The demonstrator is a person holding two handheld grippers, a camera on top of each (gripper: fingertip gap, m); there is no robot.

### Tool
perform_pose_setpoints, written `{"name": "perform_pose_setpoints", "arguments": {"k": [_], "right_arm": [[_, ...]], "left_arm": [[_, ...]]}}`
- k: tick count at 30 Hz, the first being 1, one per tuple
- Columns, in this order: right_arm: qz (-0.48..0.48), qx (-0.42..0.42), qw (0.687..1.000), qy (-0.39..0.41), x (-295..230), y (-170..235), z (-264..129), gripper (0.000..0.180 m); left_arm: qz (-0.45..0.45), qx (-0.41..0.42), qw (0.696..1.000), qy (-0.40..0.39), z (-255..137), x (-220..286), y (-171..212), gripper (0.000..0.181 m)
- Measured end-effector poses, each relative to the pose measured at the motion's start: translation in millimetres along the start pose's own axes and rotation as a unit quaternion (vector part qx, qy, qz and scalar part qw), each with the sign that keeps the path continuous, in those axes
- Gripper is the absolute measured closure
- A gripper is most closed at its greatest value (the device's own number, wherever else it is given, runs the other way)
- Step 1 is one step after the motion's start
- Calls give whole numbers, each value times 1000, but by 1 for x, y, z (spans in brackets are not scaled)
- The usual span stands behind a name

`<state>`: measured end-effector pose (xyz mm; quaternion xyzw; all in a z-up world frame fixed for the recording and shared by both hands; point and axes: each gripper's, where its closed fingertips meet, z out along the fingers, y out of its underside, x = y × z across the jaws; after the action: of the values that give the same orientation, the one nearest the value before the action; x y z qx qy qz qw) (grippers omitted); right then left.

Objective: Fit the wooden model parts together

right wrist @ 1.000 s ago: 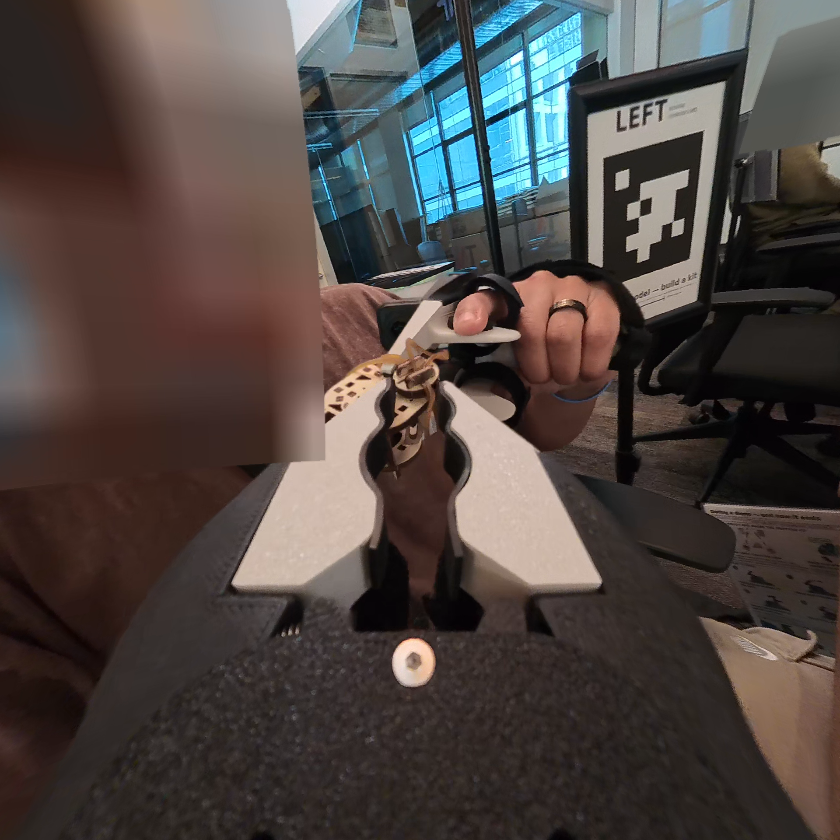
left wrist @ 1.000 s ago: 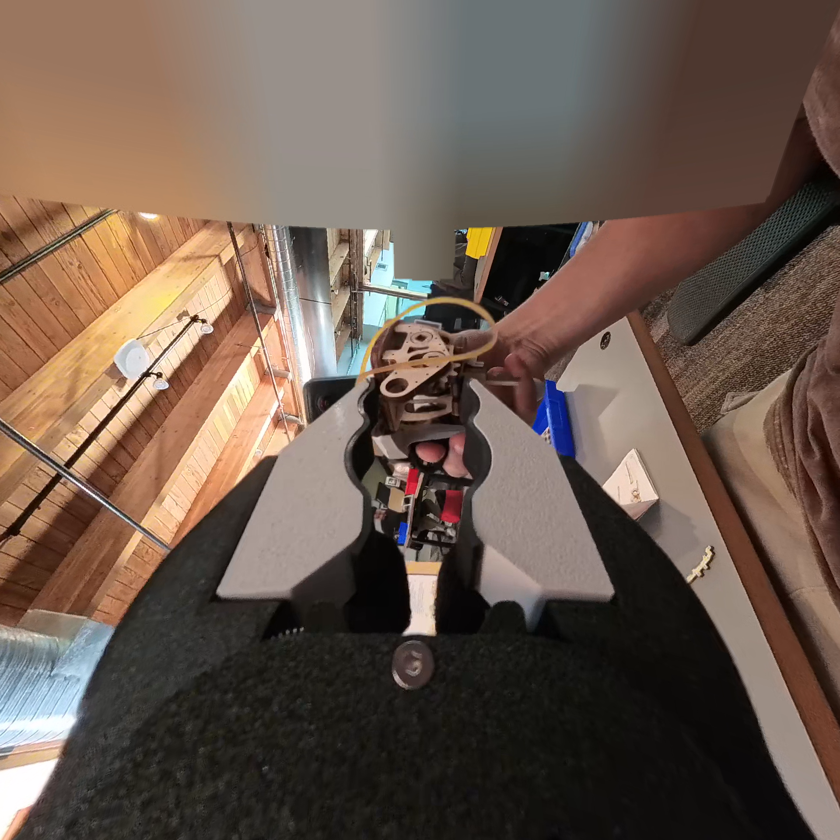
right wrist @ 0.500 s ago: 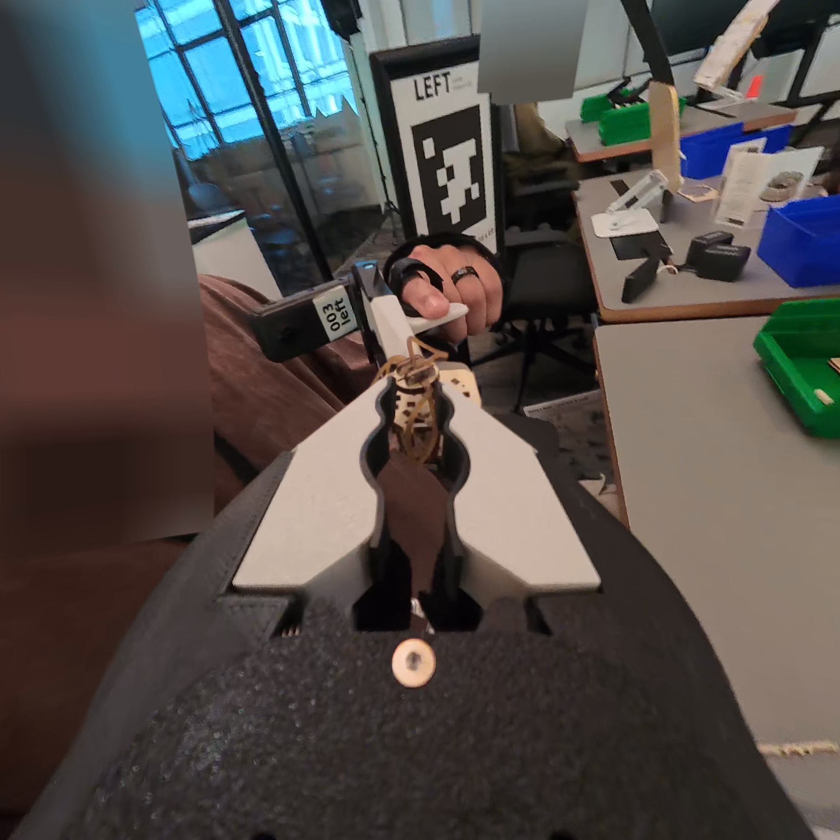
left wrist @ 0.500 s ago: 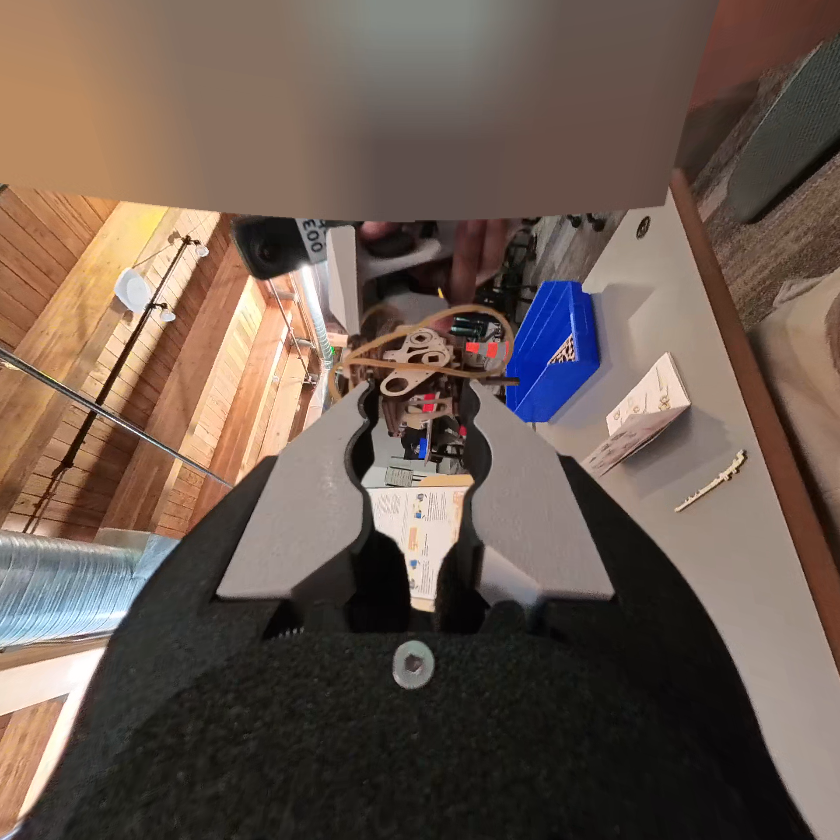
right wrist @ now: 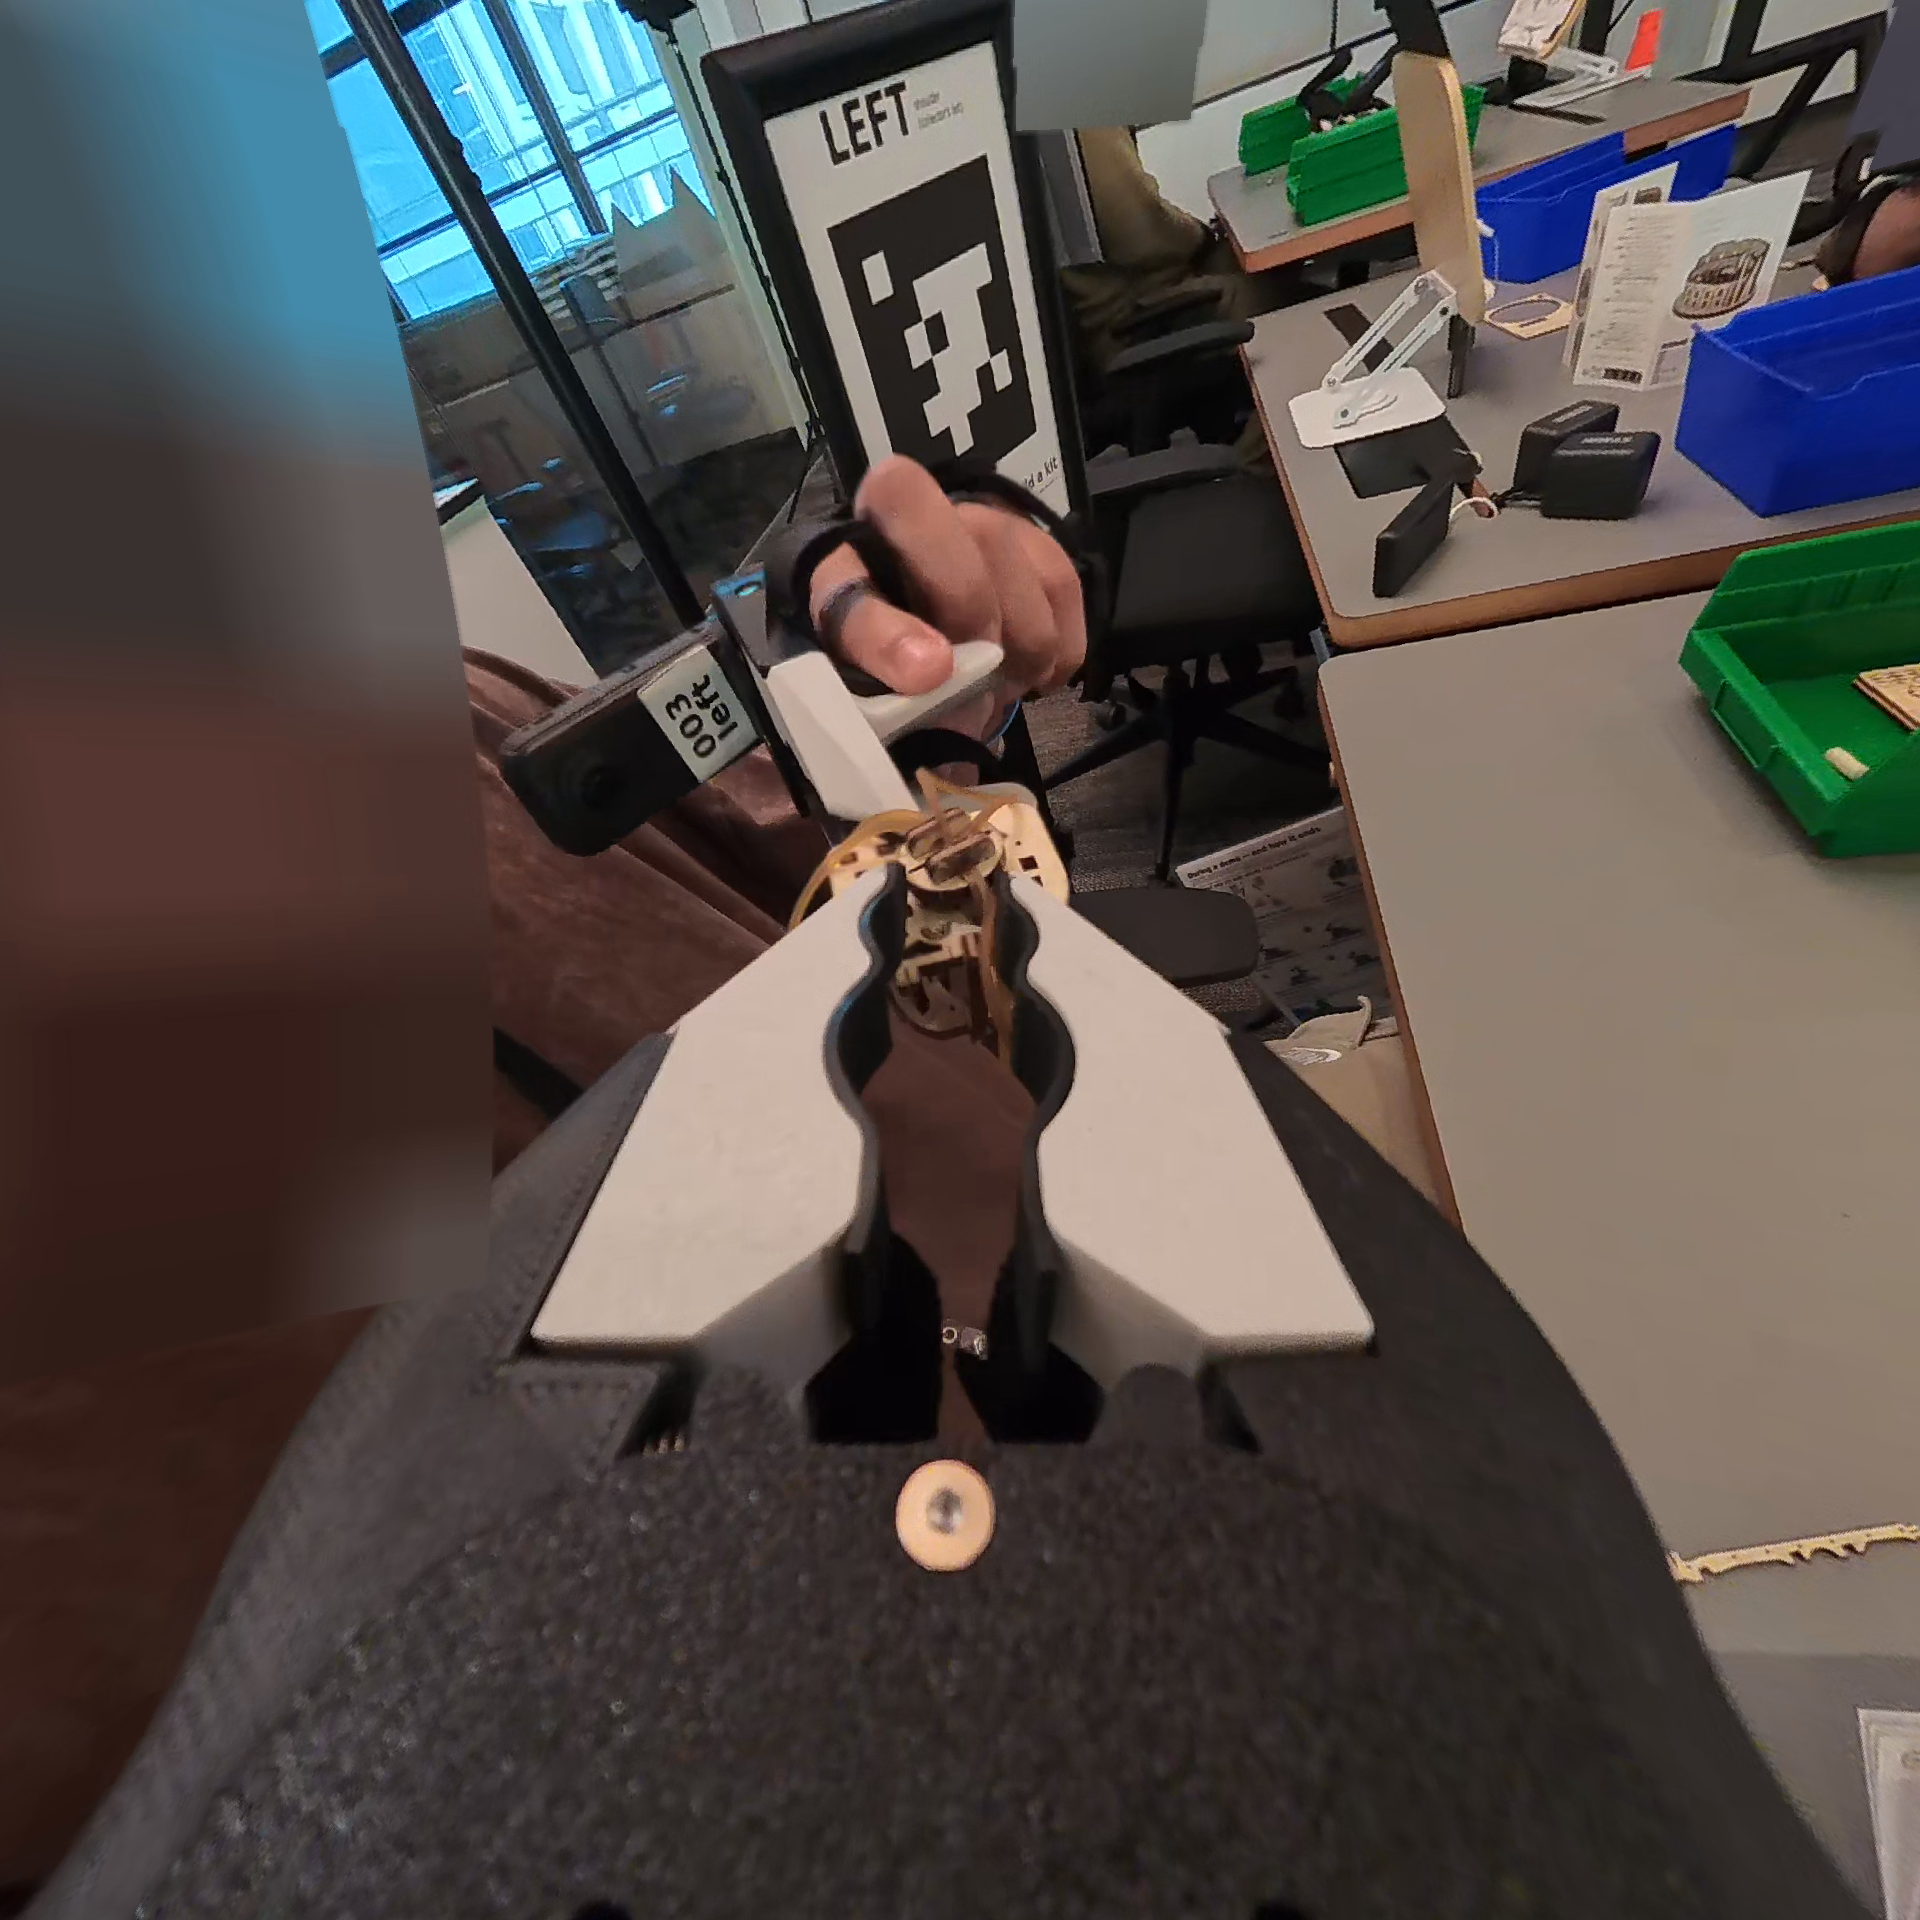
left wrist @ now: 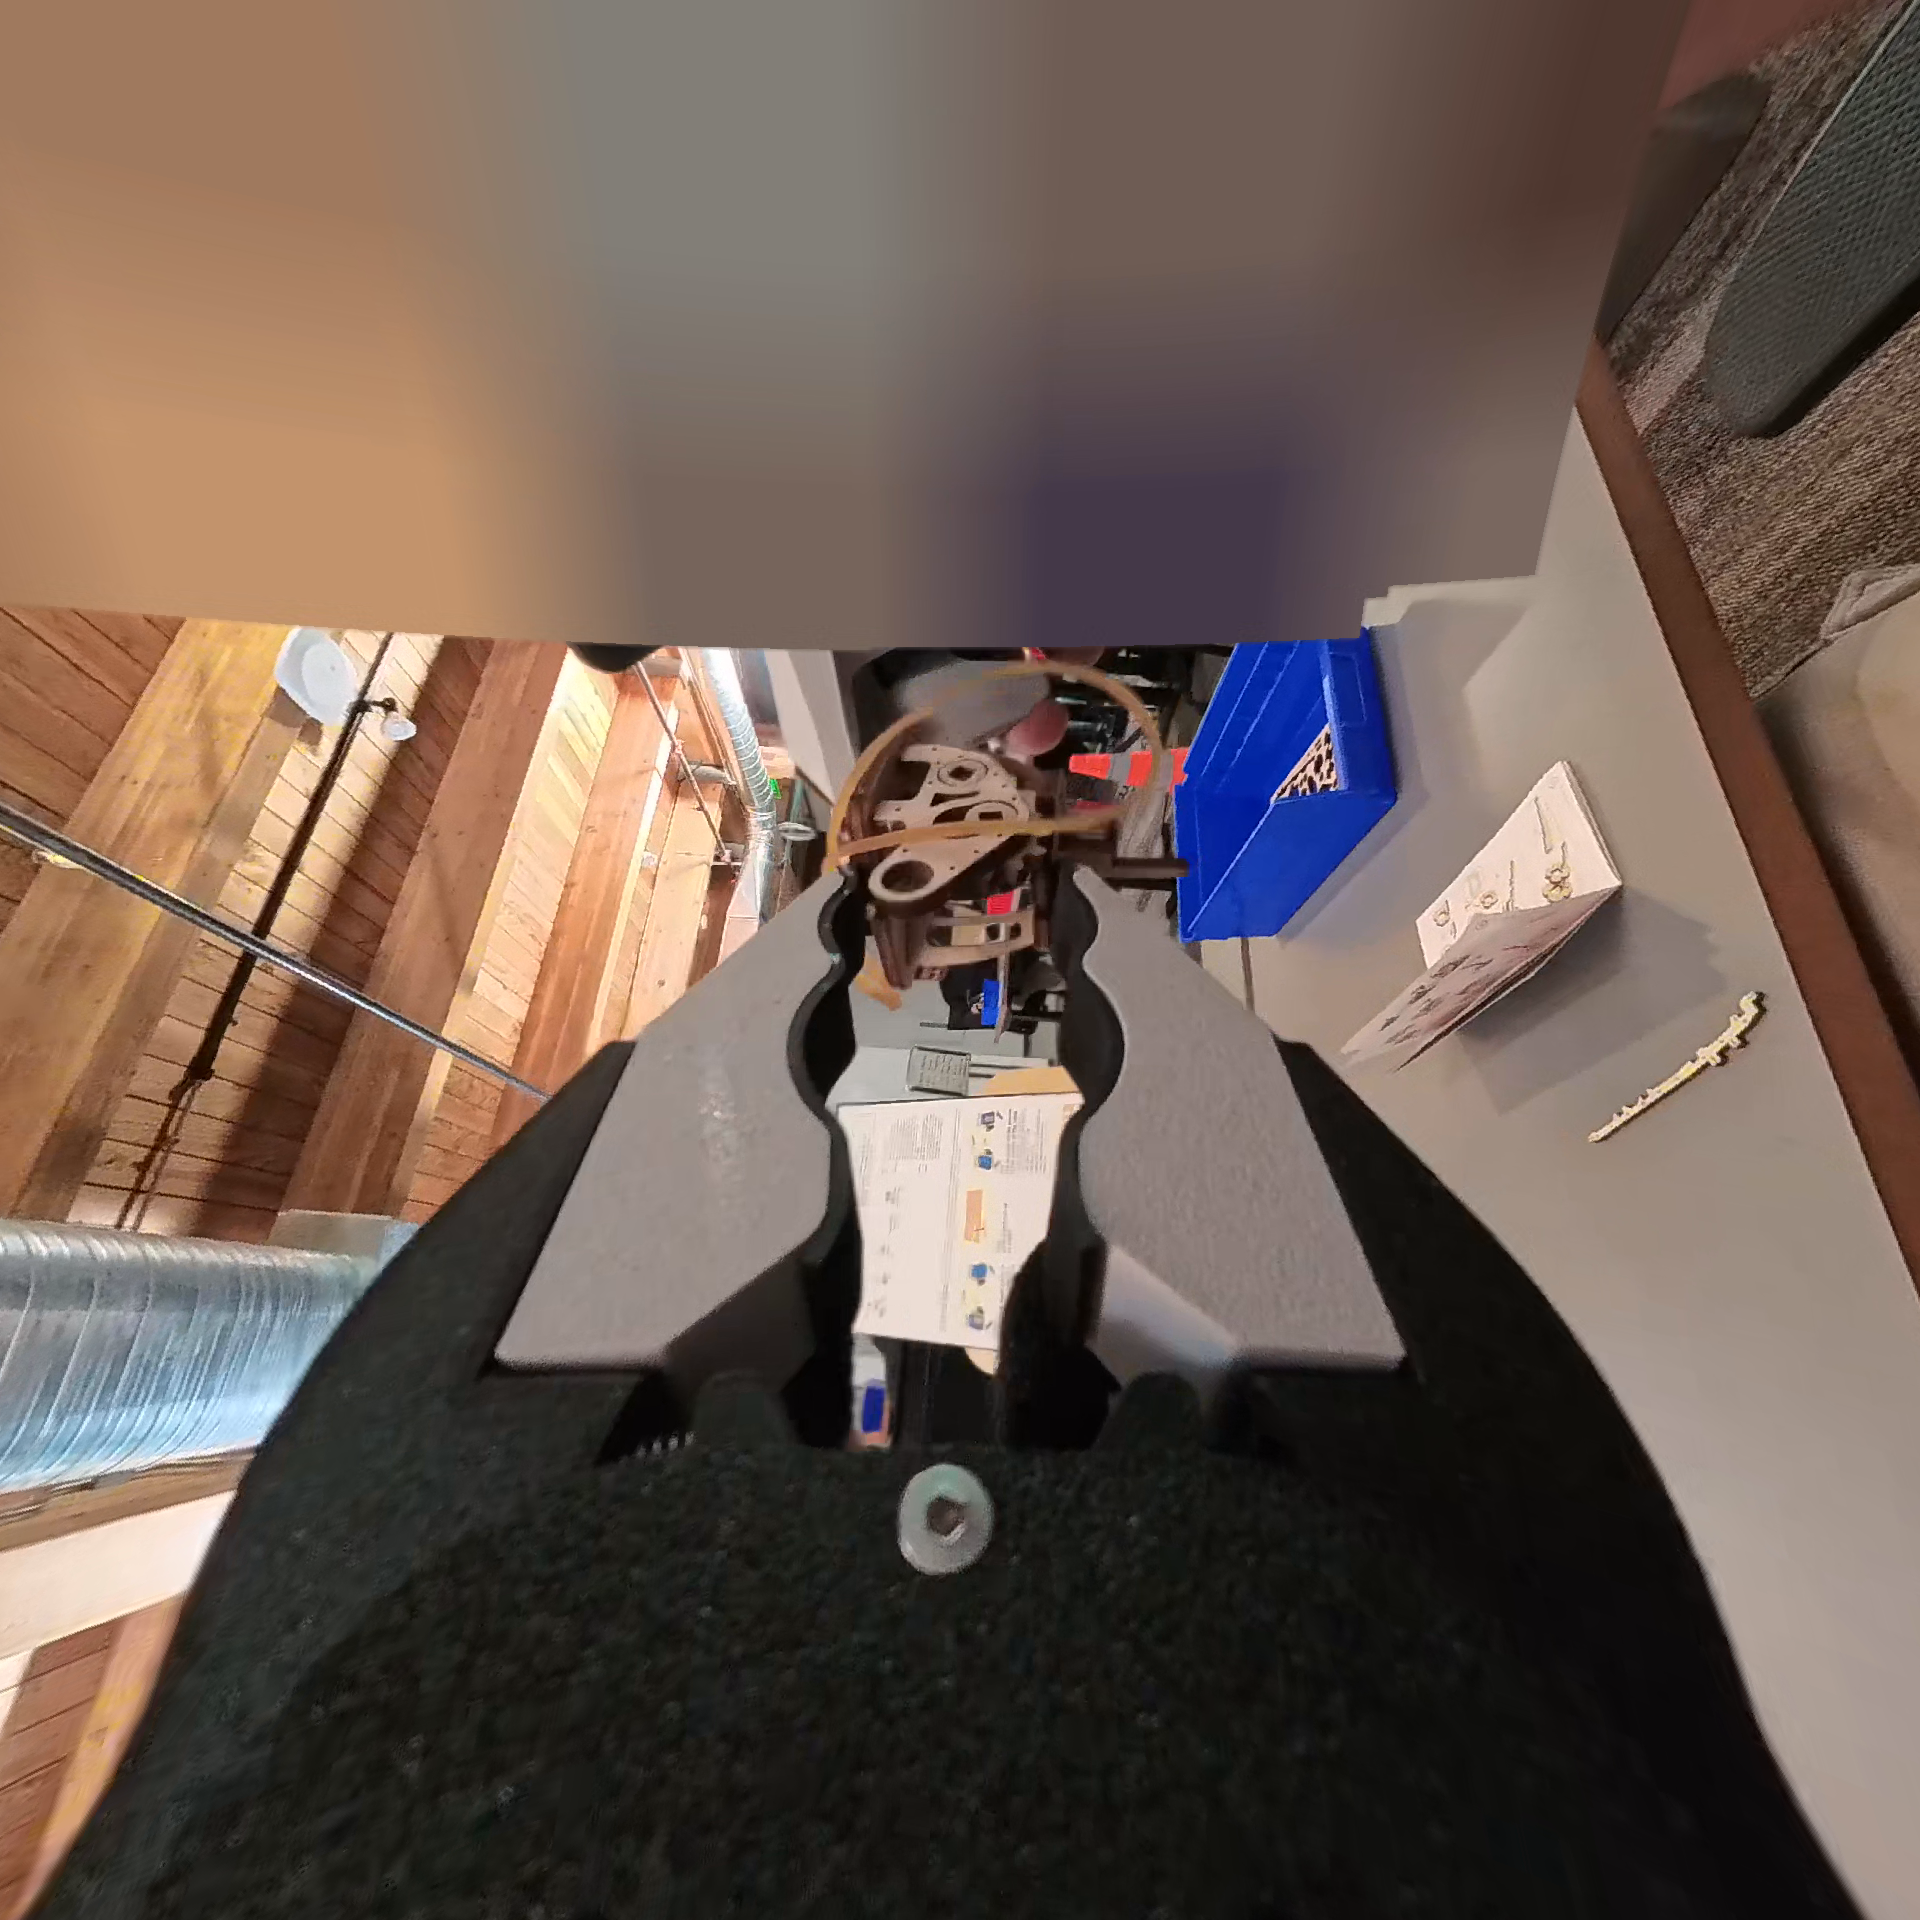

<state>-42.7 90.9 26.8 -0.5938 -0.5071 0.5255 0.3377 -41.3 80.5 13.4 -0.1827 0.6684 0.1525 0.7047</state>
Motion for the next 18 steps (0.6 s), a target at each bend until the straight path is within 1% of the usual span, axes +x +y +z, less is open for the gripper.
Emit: {"name": "perform_pose_setpoints", "arguments": {"k": [2, 6, 8, 11, 18], "right_arm": [[4, -6, 1000, -2, 0, 2, 0, 164], [6, -12, 1000, -6, 0, 5, -4, 163], [-8, -18, 1000, 11, 3, 6, -5, 162], [-25, -15, 999, 17, 0, 4, -6, 161], [-55, 2, 998, 28, -7, -3, -12, 150]], "left_arm": [[16, 0, 1000, -1, 1, 2, -1, 148], [18, -6, 1000, -7, 3, 4, -2, 148], [15, -11, 1000, -3, 5, 6, 0, 148], [4, 0, 1000, -13, 5, 2, -1, 148], [-23, 20, 999, -25, 2, -7, -6, 148]]}}
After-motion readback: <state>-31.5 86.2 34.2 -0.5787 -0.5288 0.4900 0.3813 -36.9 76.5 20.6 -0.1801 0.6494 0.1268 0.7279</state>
